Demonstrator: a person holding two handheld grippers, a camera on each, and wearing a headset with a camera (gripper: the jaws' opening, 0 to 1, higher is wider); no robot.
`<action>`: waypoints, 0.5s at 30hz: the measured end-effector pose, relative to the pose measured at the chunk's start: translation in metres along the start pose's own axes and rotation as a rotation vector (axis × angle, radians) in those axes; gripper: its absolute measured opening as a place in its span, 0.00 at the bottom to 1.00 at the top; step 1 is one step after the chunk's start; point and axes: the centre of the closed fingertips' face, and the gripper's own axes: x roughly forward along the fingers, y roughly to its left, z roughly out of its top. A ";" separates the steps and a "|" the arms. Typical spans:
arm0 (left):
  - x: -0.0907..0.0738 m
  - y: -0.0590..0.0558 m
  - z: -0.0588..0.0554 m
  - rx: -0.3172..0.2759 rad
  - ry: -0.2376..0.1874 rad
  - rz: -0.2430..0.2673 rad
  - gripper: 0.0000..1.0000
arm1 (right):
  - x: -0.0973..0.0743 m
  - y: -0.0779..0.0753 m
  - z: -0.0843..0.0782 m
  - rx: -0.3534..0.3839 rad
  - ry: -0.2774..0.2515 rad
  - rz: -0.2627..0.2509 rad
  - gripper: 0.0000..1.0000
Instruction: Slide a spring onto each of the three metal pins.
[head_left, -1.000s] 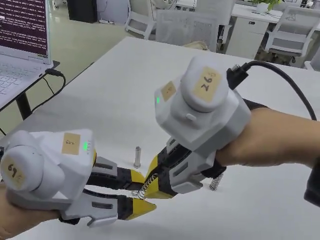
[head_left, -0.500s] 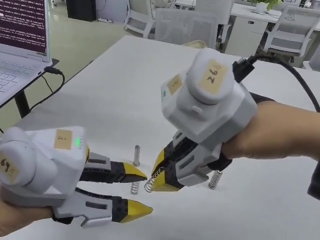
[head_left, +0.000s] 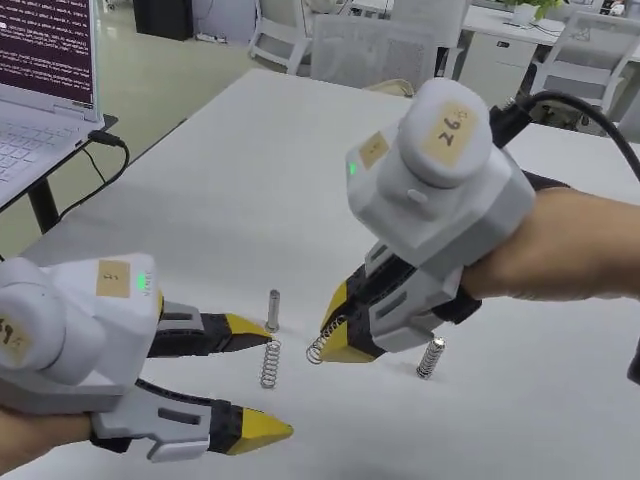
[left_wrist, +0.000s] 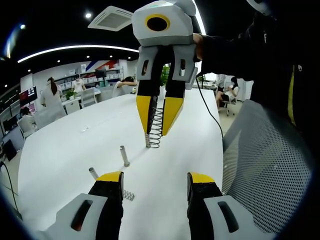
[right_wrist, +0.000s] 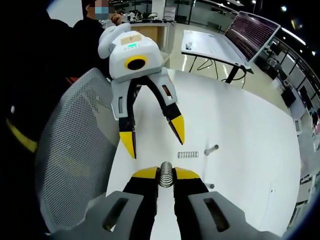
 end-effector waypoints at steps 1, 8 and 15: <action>-0.001 0.001 -0.001 -0.002 0.000 0.004 0.47 | -0.001 -0.001 -0.001 0.003 0.000 -0.003 0.08; -0.004 0.007 -0.007 -0.028 0.002 0.041 0.53 | -0.004 -0.007 -0.005 0.014 0.001 -0.018 0.08; -0.010 0.014 -0.011 -0.042 -0.001 0.080 0.57 | -0.009 -0.016 -0.009 0.021 0.010 -0.041 0.08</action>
